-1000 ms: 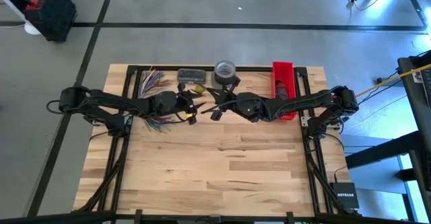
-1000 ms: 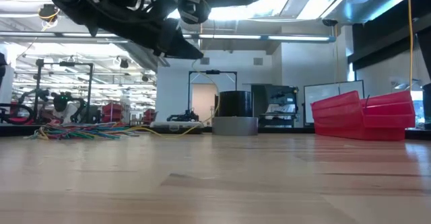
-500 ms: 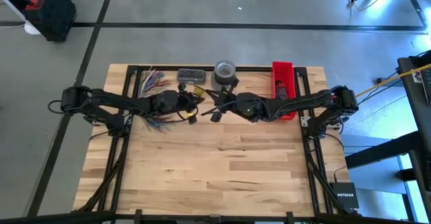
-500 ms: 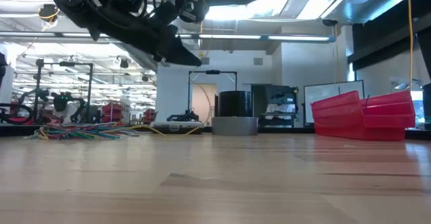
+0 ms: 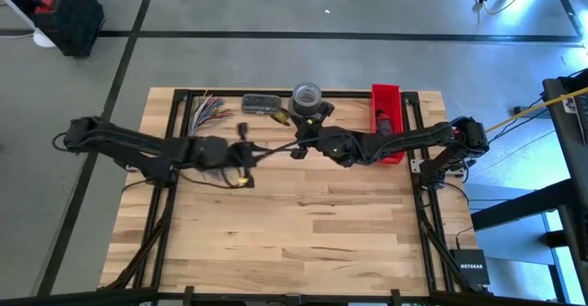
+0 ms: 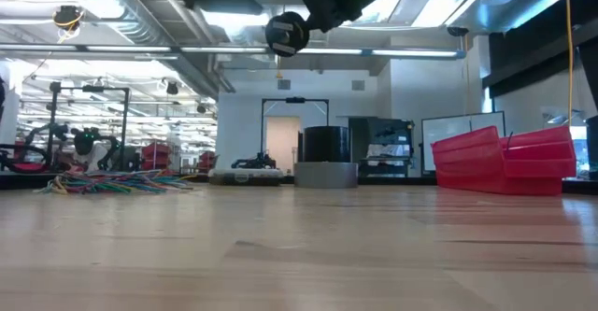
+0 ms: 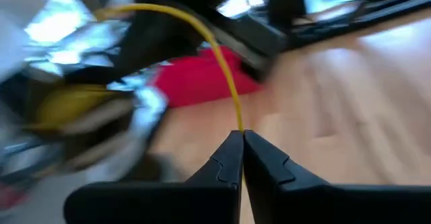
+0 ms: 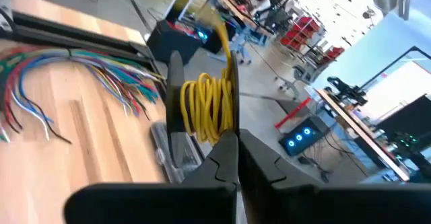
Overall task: Coil cords
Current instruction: Uncoil the yellow wire from the spool
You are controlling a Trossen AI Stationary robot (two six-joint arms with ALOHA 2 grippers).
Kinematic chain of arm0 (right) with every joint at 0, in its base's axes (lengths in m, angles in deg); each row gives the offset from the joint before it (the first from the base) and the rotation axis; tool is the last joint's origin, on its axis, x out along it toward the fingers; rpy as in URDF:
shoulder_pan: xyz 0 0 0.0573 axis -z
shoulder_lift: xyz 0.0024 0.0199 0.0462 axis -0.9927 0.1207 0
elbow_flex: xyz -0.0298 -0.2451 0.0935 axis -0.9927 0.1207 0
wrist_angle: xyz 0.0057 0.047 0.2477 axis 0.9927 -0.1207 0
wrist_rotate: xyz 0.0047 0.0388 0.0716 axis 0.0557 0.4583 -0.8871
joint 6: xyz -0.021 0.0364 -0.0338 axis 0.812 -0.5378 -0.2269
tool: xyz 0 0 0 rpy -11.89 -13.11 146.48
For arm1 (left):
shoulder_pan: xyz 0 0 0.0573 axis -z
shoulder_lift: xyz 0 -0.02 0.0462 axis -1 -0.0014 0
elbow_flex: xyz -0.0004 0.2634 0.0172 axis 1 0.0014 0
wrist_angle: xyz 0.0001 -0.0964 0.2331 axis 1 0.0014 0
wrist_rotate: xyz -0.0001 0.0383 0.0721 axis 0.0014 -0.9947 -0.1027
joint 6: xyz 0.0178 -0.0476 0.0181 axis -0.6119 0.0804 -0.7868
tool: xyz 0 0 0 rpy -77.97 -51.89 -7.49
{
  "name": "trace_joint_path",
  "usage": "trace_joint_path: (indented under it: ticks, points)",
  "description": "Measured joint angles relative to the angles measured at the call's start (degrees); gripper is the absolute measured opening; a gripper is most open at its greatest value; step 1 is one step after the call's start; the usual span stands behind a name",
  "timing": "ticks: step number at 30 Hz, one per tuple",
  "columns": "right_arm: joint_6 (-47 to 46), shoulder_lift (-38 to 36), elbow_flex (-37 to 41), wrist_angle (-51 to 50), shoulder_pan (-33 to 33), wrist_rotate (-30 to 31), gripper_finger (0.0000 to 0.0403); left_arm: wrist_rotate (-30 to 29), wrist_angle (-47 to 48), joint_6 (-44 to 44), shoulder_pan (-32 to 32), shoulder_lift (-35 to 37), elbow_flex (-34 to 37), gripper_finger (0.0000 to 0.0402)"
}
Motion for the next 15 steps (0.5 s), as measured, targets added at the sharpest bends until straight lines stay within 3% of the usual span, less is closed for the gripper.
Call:
trace_joint_path:
  ticks: [5, 7, 12, 15]
  points:
    - [-0.2, 0.0, 0.0, -0.3, 0.0, 0.0, 0.0005, -24.4, 10.7, 1.7, 3.4, 7.9, 0.0, 0.0004]
    - [-0.2, 0.0, 0.0, 0.0, 0.0, 0.0, 0.0005, -30.0, 17.9, 5.7, 2.7, 10.1, 0.0, 0.0005]
    - [-1.0, 0.0, 0.0, 0.8, 0.0, -2.4, 0.0005, -31.3, 31.6, 15.4, -2.6, 11.9, 0.0, 0.0005]
    - [-1.3, 0.0, 0.0, 1.8, 0.0, -3.8, 0.0005, -25.4, 35.5, 18.9, -6.3, 10.8, 0.0, 0.0005]
